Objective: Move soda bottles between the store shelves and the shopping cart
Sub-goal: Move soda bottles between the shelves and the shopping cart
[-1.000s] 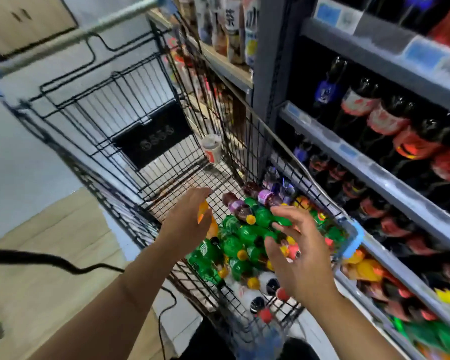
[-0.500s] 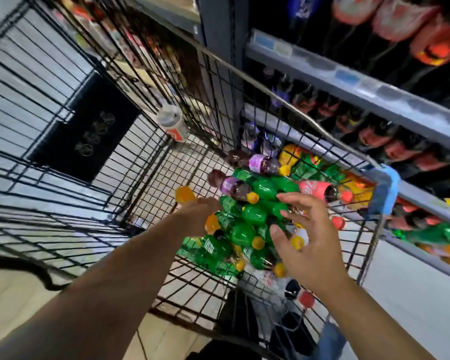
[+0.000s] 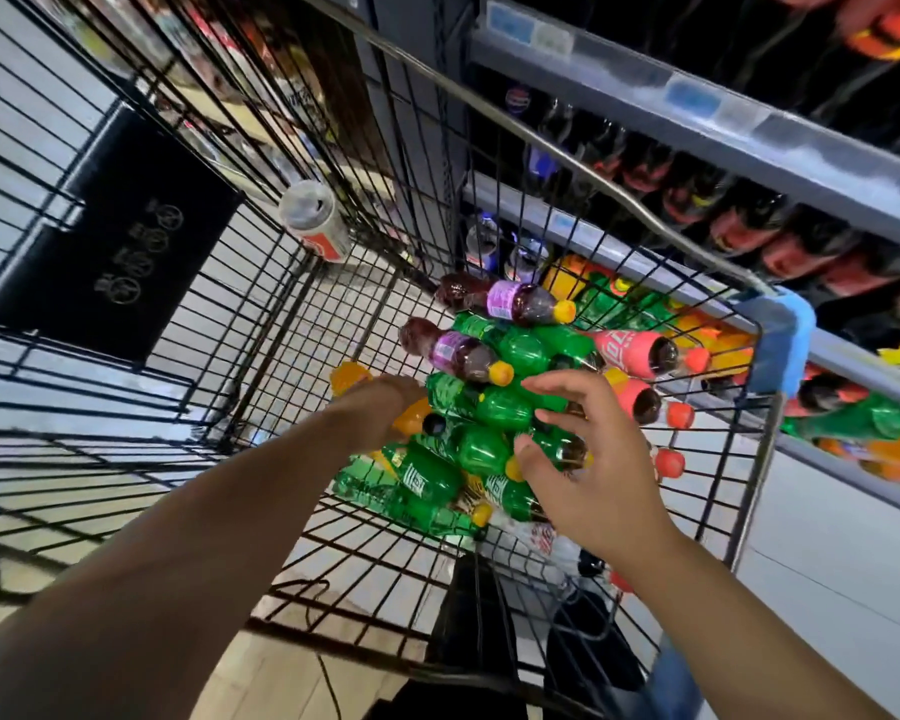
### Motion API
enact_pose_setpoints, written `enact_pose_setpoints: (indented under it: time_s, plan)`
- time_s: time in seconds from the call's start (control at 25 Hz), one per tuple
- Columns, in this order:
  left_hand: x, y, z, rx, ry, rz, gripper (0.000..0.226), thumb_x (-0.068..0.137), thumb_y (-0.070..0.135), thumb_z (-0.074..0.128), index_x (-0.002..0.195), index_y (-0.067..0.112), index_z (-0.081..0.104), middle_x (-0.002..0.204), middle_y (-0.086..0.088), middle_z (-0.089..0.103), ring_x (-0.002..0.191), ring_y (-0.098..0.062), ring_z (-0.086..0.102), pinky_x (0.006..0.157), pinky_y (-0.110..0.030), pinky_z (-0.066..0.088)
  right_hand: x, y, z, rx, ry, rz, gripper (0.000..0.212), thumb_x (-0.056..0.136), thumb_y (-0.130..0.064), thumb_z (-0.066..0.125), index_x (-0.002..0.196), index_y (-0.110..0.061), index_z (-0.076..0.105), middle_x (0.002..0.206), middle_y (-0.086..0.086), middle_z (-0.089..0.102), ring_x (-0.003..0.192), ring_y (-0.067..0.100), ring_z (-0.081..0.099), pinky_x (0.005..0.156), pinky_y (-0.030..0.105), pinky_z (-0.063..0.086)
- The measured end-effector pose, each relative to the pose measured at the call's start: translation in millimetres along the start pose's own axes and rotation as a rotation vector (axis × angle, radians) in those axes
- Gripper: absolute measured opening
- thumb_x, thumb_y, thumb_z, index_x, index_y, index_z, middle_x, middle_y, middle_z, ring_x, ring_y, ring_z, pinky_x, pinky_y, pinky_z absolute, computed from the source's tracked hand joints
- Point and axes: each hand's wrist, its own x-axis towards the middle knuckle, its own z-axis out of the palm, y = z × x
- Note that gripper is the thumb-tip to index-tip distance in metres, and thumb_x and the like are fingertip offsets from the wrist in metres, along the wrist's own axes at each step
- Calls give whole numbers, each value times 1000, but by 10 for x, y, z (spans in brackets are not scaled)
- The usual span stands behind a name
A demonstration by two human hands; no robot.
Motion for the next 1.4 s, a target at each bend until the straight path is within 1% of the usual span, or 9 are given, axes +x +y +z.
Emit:
enact_pose_setpoints:
  time_s: [0.12,0.32,0.52,0.68,0.8,0.92,1.08,1.2,1.4]
  plan:
    - [-194,-30,-266,-145,81,-46,76,91,36,72,154,23,33,154,-4,45,133,-26,49,108,-37,37,-19,43,38,-14,-33,78,41,85,-36,73,120,-45,53,130,-31,54,116,-6,58,83,17,54]
    - [-640,327,-720,-281,235,34,76,84,39,79,149,30,42,142,1,59,103,-15,60,93,-26,40,-20,101,154,-76,-58,101,49,86,-29,79,125,-41,50,132,-25,56,126,-8,50,105,24,50]
    - [-999,835,-1154,-637,374,170,58,74,38,87,127,32,64,116,22,69,109,8,61,93,-8,46,-8,45,225,-74,-154,163,77,74,-47,82,134,-58,36,123,-54,45,121,-24,43,103,16,41]
    - [-1067,1178,-1333,-766,403,249,46,69,38,91,107,45,67,105,26,70,100,7,64,82,-8,49,-24,19,193,80,-39,187,70,66,-53,81,129,-46,52,115,-28,68,109,-5,63,94,37,58]
    - [-980,1238,-1348,-792,315,303,56,60,52,91,109,55,65,108,26,70,101,5,65,81,-9,50,-83,50,102,99,11,175,63,69,-47,85,125,-44,55,114,-22,70,112,-1,64,92,36,58]
    - [-669,993,-1288,-811,138,193,65,63,67,83,123,60,58,113,22,70,100,3,68,82,-22,56,-191,109,-42,142,70,205,59,73,-37,89,119,-48,55,111,-19,71,107,3,67,89,32,57]
    - [-112,476,-994,-744,323,-168,7,93,37,68,99,38,69,101,9,74,70,-10,66,65,-29,50,-330,182,-247,227,167,249,60,62,-33,92,111,-44,59,105,-13,74,101,6,71,81,21,58]
    - [103,267,-700,-442,351,-174,22,89,22,73,110,26,68,110,0,69,95,-23,68,79,-40,57,-415,230,-387,169,224,278,57,71,-13,92,117,-28,61,103,-12,75,98,6,72,78,14,56]
    - [333,367,-498,-91,269,-50,73,86,16,72,150,26,41,153,-1,44,138,-23,45,110,-38,43,-490,242,-472,91,237,323,48,70,-18,91,112,-19,66,98,-10,77,93,4,72,80,16,55]
